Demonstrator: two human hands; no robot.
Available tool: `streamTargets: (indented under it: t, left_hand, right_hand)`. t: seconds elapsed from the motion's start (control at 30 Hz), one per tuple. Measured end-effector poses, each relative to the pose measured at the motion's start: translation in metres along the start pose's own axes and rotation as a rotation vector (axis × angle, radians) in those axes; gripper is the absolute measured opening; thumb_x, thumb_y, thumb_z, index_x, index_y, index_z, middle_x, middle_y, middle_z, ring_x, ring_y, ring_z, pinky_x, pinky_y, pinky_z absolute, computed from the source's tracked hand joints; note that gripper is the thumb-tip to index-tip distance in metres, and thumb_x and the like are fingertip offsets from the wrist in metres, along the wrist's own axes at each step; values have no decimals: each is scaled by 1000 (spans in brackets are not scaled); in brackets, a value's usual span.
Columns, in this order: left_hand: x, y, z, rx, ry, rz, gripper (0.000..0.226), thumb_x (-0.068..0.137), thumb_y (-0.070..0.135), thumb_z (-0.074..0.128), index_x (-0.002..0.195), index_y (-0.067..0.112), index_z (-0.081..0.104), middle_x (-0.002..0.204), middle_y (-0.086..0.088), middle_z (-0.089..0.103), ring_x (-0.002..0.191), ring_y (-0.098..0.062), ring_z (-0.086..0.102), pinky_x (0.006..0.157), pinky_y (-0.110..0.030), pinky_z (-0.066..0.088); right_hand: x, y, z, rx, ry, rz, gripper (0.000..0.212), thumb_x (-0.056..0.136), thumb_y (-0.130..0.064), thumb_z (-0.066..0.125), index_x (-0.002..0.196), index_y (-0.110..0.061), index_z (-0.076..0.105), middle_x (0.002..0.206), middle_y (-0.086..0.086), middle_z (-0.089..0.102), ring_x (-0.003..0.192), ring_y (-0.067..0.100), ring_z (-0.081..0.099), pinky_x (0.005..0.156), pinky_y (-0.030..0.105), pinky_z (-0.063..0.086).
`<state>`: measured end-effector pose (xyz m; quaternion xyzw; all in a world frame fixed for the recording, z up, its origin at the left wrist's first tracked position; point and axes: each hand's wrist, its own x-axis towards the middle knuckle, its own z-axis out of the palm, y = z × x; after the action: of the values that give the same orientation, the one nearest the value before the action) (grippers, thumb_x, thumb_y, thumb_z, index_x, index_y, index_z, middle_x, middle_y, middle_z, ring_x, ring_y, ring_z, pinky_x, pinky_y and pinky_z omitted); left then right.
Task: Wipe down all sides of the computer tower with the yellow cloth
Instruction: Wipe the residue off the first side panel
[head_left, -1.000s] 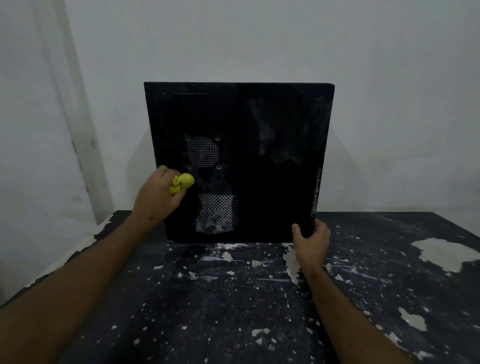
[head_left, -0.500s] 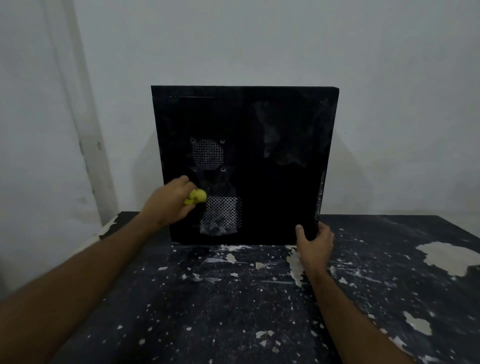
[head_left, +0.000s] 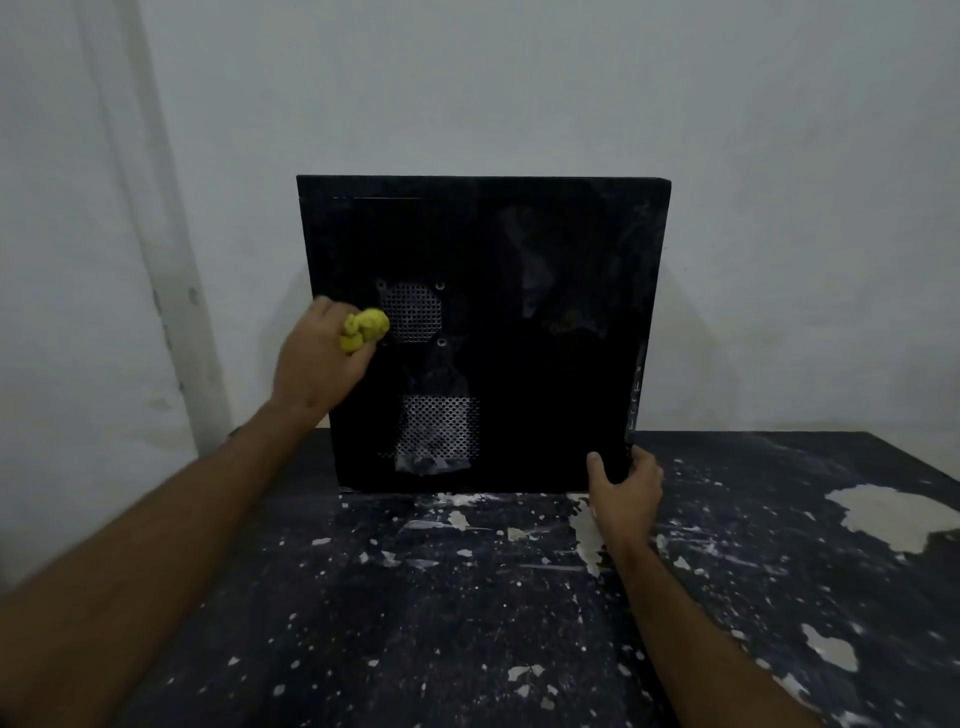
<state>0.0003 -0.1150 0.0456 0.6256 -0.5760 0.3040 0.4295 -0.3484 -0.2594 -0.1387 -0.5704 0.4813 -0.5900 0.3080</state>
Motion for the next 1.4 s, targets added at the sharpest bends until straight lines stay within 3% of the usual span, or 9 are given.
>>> streamTargets:
  t: [0.13, 0.3, 0.47, 0.6, 0.73, 0.9, 1.03, 1.2, 1.4]
  left_hand:
    - [-4, -2, -3, 125, -364, 306, 31, 82, 20, 78, 106, 7, 65, 101, -13, 56, 85, -39, 63, 61, -40, 51]
    - [20, 1, -10, 13, 69, -30, 28, 88, 25, 79, 103, 4, 68, 98, -16, 58, 80, -31, 57, 66, -39, 45]
    - [6, 5, -4, 116, -336, 317, 30, 82, 21, 78, 106, 7, 66, 99, -10, 55, 82, -36, 62, 59, -40, 50]
    - [7, 4, 1, 12, -49, 33, 28, 86, 25, 80, 105, 9, 67, 98, -9, 55, 75, -24, 54, 60, -37, 46]
    - [-23, 6, 18, 125, -431, 337, 33, 80, 21, 80, 108, 10, 66, 102, -9, 56, 87, -33, 63, 62, -42, 55]
    - [-32, 0, 19, 50, -108, 4, 33, 81, 18, 82, 109, 7, 67, 100, -11, 56, 79, -31, 59, 57, -38, 48]
    - [-65, 1, 37, 138, -448, 320, 35, 78, 18, 82, 106, 9, 65, 99, -11, 56, 84, -35, 62, 58, -42, 55]
    - [-81, 0, 43, 78, -262, 16, 35, 80, 18, 83, 109, 8, 66, 100, -11, 56, 84, -31, 59, 55, -39, 50]
    - [-111, -6, 59, 155, -471, 170, 39, 73, 23, 87, 104, 13, 66, 99, -7, 57, 86, -31, 62, 51, -38, 52]
  right_hand:
    - [1, 2, 0, -8, -5, 8, 68, 93, -42, 71, 145, -8, 44, 139, 10, 45, 128, 31, 48, 108, 49, 46]
    - [2, 3, 0, 9, -10, 5, 66, 94, -41, 71, 144, -9, 44, 137, 9, 46, 125, 30, 49, 108, 48, 47]
    - [1, 0, -1, 1, -14, 7, 68, 94, -40, 71, 147, -8, 42, 140, 11, 45, 128, 30, 48, 109, 47, 45]
    - [0, -1, -1, -2, -3, 7, 68, 94, -39, 71, 147, -8, 42, 141, 11, 45, 129, 29, 47, 109, 47, 45]
    - [0, -3, -2, -4, -11, 4, 68, 95, -38, 70, 148, -7, 42, 142, 13, 44, 130, 30, 46, 110, 47, 44]
    - [0, -2, -1, 9, -4, 8, 67, 94, -39, 71, 146, -7, 43, 140, 10, 45, 128, 29, 47, 107, 41, 45]
    - [0, -3, -2, 9, -15, 11, 66, 95, -38, 70, 146, -7, 43, 140, 11, 45, 127, 28, 47, 107, 41, 44]
    - [0, -4, -2, 15, -10, 8, 65, 95, -37, 71, 146, -6, 43, 139, 11, 45, 122, 23, 48, 106, 41, 46]
    - [2, 0, -1, 17, -3, 8, 64, 94, -39, 72, 143, -8, 45, 135, 8, 47, 122, 24, 49, 105, 41, 47]
